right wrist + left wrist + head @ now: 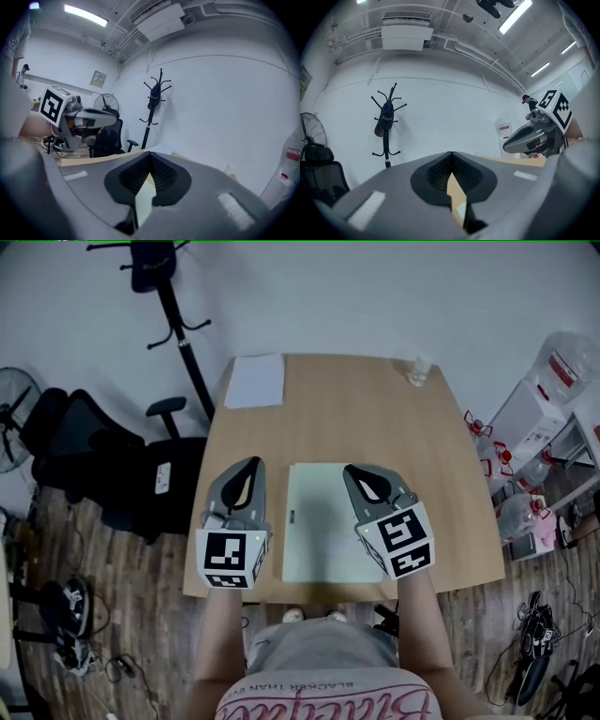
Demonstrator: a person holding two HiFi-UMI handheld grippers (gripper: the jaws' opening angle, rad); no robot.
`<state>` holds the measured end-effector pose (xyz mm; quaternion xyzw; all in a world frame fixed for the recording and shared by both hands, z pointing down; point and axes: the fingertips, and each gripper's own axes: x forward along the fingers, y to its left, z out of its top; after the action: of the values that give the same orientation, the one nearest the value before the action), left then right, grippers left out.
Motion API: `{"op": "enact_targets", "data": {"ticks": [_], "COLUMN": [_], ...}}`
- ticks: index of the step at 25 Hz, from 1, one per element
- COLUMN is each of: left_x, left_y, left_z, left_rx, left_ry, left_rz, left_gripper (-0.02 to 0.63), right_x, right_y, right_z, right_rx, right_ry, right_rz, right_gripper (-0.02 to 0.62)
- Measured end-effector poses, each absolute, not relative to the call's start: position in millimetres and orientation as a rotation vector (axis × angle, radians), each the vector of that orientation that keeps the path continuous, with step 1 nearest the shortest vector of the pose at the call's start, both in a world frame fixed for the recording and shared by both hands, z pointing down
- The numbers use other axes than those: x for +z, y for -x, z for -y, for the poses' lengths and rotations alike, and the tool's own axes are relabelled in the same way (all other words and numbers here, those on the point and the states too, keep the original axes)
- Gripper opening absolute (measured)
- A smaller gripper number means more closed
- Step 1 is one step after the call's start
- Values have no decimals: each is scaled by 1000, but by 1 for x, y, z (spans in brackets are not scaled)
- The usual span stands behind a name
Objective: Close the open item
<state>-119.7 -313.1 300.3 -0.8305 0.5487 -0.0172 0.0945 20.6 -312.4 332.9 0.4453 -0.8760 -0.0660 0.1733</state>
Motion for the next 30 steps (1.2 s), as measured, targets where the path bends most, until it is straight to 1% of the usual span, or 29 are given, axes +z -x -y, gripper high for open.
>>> {"op": "enact_targets", "data": {"ticks": [11, 20, 30], "left_x": [263, 243, 237], "left_y": [107, 106, 109], "left_z": [321, 322, 320], "left_rx": [22, 74, 107], "left_ry": [2426, 2402, 2387], "left_rz": [-1537, -1503, -1506], "left_gripper": [12, 12, 12], "right_x": [262, 248, 242], "right_y": [-68, -98, -110], "right_z": [310, 300, 296], "right_rx": [-397, -426, -491], "right_ry": [-1568, -1716, -1771], "right_rz": [2509, 2475, 2406], "right_gripper": [2, 2, 2]}}
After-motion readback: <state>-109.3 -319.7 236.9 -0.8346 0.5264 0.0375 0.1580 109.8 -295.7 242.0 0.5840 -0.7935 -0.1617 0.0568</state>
